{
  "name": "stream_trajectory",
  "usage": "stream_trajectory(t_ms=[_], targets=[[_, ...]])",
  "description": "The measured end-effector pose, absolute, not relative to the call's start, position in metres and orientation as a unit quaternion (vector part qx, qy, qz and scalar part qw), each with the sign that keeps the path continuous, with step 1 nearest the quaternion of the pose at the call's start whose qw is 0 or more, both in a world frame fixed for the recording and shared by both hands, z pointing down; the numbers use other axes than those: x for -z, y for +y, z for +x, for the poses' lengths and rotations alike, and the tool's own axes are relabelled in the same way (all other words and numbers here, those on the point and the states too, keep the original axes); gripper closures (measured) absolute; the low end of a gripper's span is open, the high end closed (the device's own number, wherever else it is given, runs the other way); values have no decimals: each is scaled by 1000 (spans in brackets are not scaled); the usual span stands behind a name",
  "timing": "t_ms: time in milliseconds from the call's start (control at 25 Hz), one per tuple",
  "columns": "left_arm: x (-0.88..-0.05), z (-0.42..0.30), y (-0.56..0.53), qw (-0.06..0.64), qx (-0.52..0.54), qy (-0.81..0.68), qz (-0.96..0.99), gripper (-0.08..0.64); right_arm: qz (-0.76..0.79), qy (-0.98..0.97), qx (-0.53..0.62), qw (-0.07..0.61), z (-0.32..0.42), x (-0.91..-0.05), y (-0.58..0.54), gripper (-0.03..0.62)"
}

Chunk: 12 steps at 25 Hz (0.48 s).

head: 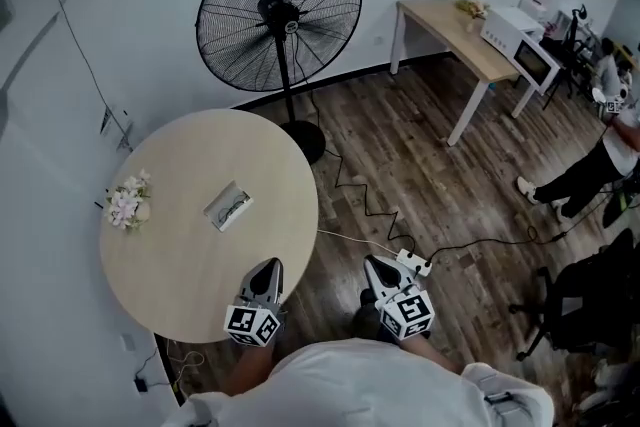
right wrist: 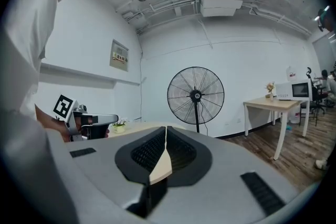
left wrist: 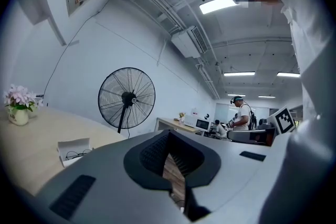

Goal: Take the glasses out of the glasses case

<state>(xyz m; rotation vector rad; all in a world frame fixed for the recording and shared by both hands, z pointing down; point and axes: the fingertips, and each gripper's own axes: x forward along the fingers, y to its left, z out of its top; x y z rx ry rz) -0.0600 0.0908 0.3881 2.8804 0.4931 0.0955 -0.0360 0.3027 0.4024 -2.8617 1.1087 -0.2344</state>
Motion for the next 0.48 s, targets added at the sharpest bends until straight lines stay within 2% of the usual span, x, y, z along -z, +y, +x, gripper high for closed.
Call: stream_trajectory(t_ms=[480], targets=[[-357, 66, 126, 115, -25, 62, 991, 548, -881, 466, 74, 28, 125, -381, 331, 568]])
